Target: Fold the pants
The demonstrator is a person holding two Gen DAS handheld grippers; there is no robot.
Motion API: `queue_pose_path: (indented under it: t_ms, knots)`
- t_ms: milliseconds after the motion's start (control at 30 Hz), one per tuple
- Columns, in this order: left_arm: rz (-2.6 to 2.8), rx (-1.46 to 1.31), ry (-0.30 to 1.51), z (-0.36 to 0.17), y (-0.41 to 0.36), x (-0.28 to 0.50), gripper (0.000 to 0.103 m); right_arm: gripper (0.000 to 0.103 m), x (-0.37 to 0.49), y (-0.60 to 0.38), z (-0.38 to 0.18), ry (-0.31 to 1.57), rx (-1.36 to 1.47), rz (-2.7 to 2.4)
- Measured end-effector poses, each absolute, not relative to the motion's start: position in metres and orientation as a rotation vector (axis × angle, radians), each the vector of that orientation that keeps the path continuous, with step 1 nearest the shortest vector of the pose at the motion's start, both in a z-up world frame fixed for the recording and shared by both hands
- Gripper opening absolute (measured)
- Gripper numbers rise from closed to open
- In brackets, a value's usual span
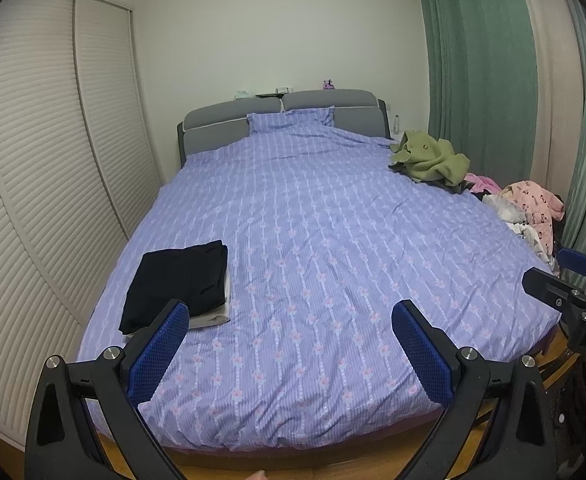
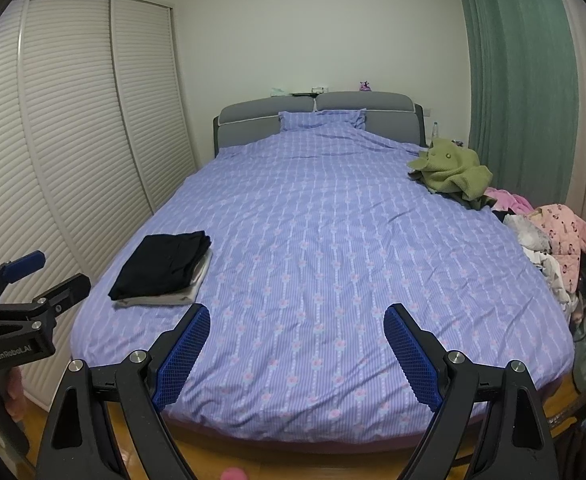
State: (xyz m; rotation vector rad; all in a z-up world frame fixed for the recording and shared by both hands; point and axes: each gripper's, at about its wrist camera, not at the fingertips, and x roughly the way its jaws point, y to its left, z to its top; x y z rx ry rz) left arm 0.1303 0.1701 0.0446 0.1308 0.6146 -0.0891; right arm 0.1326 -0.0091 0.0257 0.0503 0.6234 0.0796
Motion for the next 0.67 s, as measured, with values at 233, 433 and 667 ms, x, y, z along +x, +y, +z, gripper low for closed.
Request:
queue_pose_path:
  t_ms: [233, 433, 667]
  knots:
    - [-0.088, 0.127, 0.615, 0.0444, 0.1726, 0.1339, 0.103, 0.089, 0.1353, -0.0109, 0.0271, 0.628, 0.051, 0.074]
    - [-0.088, 0.122, 0.608, 0.0447, 0.1738, 0.1337, 0.103, 0.089, 0.1366, -0.0131, 0.0282, 0.629, 0.050, 0.074]
    - [-0.079, 0.121, 0.611, 0.0442, 0.1739, 0.1333, 0.103, 0.089, 0.1365, -0.0133, 0.0281, 0.629, 0.049, 0.075]
